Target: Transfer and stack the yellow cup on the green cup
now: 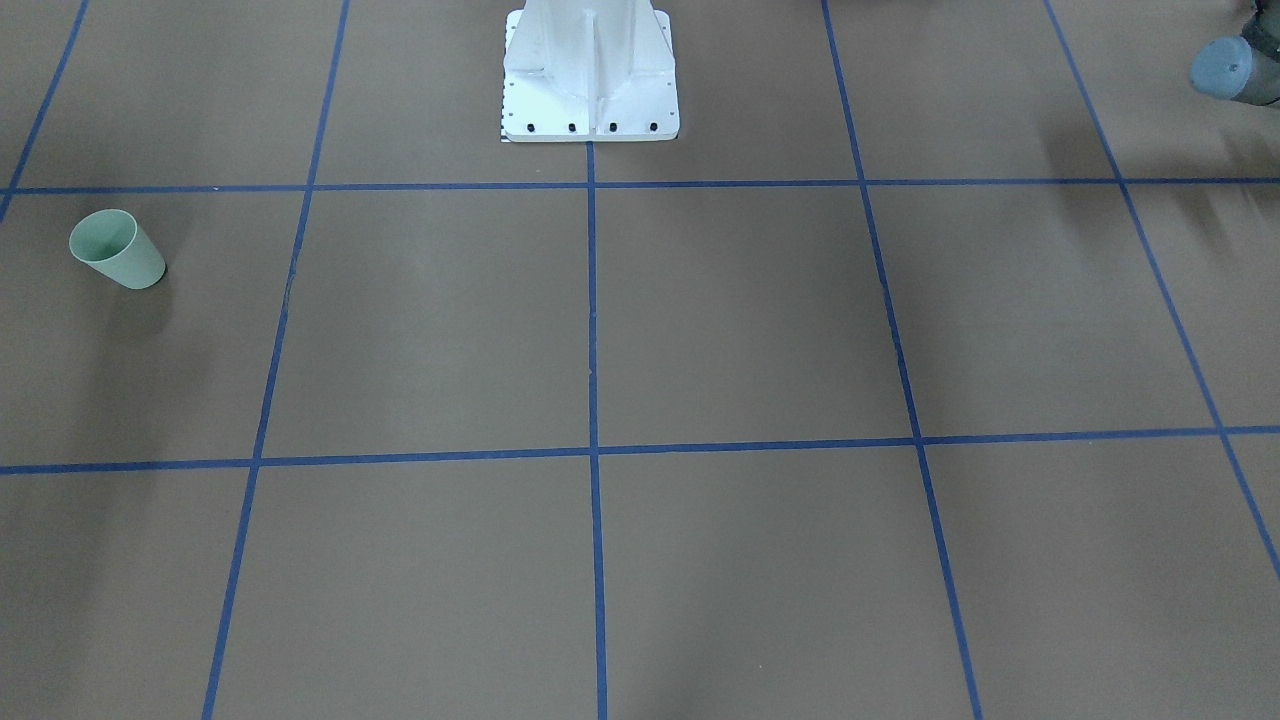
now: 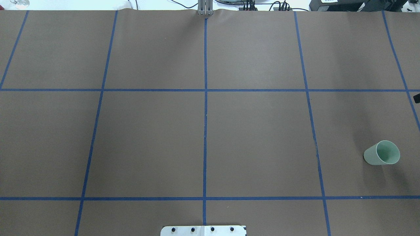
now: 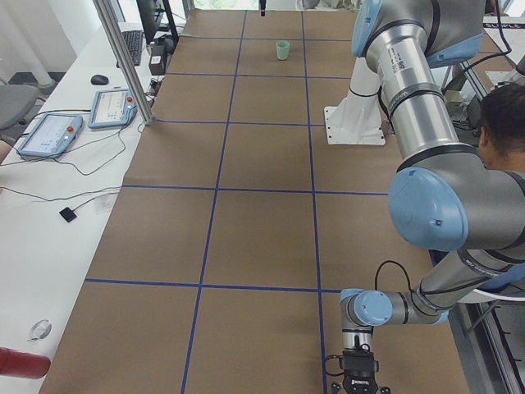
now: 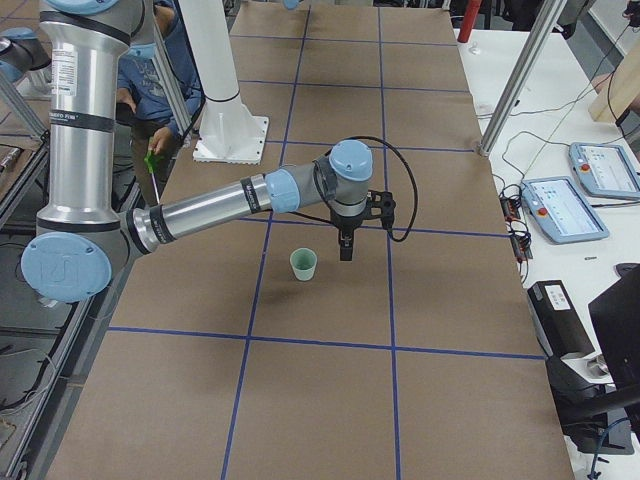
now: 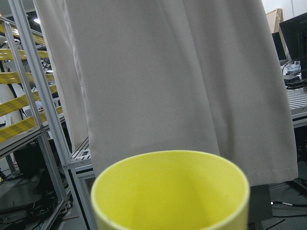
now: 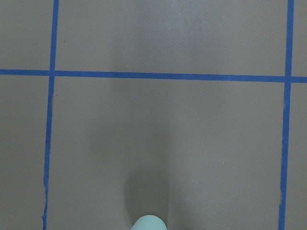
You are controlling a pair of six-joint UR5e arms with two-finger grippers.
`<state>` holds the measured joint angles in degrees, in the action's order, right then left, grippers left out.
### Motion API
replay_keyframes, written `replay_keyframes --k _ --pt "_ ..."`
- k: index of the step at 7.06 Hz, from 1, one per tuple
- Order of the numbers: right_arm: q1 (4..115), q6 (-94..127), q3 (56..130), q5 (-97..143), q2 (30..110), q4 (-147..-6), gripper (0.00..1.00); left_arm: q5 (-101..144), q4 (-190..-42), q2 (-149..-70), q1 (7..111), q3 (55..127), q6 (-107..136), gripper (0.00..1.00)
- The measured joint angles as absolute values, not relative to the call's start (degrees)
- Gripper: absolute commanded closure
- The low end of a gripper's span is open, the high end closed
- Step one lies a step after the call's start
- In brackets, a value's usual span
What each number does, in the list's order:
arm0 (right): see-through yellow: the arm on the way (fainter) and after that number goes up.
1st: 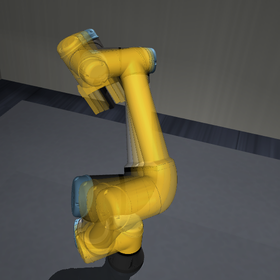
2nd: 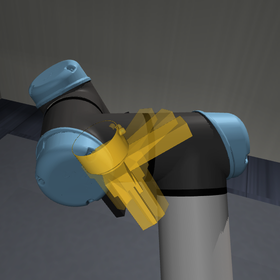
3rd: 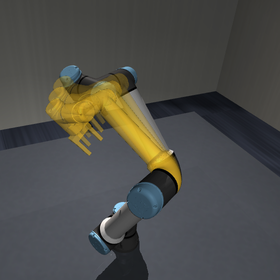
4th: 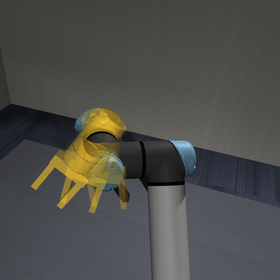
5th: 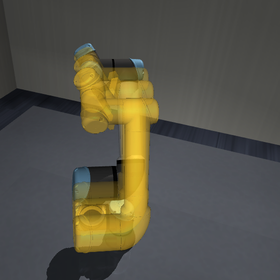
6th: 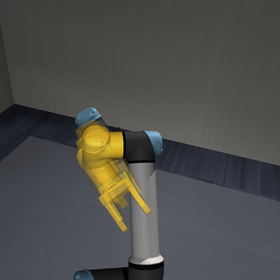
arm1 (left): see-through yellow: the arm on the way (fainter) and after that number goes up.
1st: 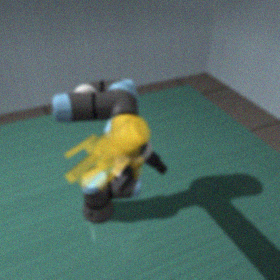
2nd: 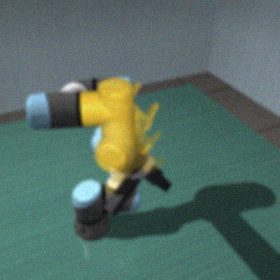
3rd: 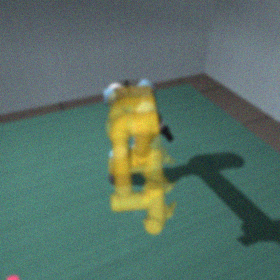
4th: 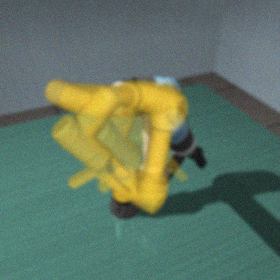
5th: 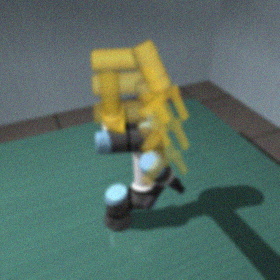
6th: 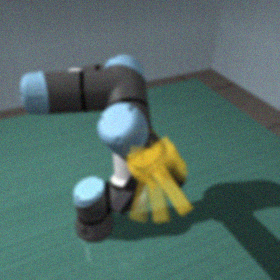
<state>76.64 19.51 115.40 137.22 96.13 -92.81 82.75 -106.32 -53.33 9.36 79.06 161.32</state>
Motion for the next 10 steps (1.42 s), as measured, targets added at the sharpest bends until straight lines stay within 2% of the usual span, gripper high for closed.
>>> replay_keyframes --k 6,7,9,10 --pt "76.64 19.50 113.85 138.35 96.42 -92.69 0.00 55.73 -107.10 -53.88 12.29 88.87 147.94 1.00" --pt "76.64 19.51 113.10 138.92 96.22 -92.53 0.00 53.30 -107.86 -55.94 14.71 91.45 143.43 1.00" --pt "76.60 19.51 111.40 139.68 95.82 -92.31 0.00 49.49 -108.70 -68.08 27.15 93.04 125.24 1.00" --pt "76.60 19.51 110.95 139.94 95.73 -92.22 0.00 47.84 -109.56 -71.70 30.88 93.06 117.25 1.00"
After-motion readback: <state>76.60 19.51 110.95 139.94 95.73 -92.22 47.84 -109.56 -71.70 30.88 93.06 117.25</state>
